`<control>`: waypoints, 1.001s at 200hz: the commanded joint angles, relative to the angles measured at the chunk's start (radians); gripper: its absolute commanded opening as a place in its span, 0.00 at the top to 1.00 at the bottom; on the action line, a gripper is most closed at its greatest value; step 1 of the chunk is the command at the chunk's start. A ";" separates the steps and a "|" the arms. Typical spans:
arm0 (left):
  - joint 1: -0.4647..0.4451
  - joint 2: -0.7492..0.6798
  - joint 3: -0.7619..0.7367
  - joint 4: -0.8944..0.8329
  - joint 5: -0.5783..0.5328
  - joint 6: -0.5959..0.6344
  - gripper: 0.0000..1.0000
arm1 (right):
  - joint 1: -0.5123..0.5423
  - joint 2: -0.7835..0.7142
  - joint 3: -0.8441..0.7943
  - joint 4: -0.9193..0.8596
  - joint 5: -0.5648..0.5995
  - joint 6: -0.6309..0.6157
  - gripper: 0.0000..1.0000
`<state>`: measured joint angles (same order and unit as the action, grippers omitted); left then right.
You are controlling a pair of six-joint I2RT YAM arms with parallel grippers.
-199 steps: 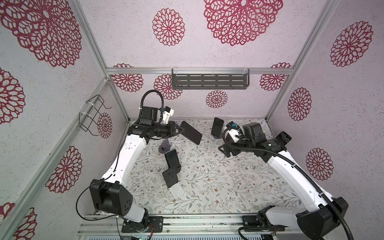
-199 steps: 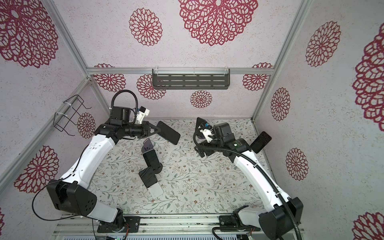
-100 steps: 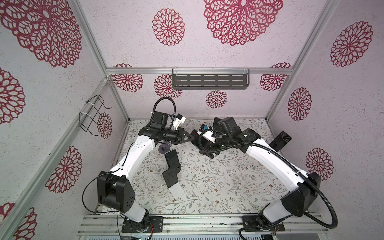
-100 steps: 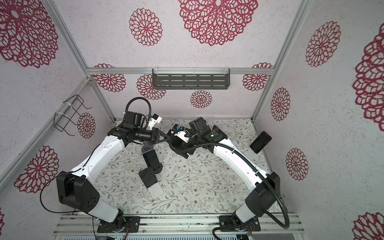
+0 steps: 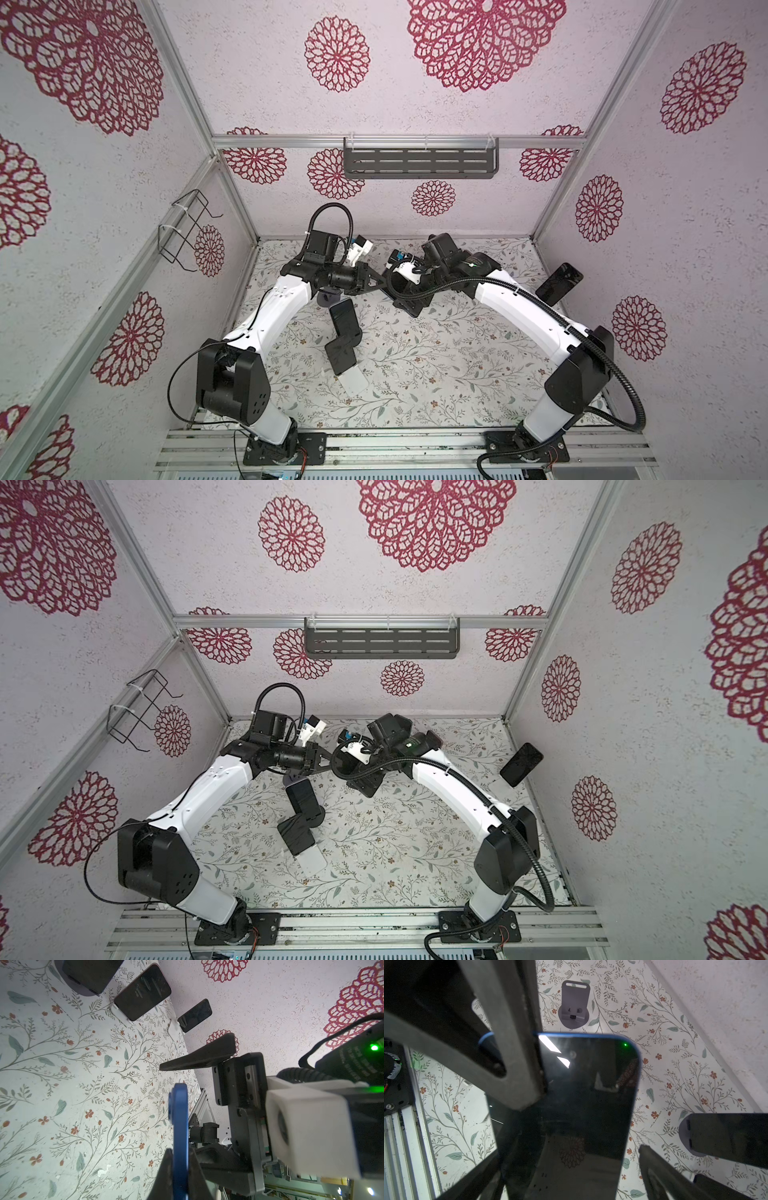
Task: Remove the phone from the phone stand
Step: 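Close the right gripper on the phone while the left gripper releases and withdraws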
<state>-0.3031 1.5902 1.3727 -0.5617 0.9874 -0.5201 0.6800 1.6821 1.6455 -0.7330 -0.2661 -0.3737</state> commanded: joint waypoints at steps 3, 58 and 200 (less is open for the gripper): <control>-0.002 -0.019 -0.005 0.056 0.047 -0.001 1.00 | 0.003 0.005 0.036 -0.004 -0.008 -0.005 0.05; 0.006 -0.017 -0.012 0.063 0.037 0.002 1.00 | 0.003 0.008 0.035 0.045 -0.020 0.054 0.25; 0.117 -0.111 -0.074 0.178 -0.065 0.023 0.29 | -0.007 0.003 -0.046 0.208 0.055 0.290 0.69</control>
<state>-0.2184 1.5272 1.3106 -0.4404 0.9615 -0.5167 0.6823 1.6962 1.5791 -0.6033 -0.2371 -0.1810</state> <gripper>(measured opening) 0.705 0.734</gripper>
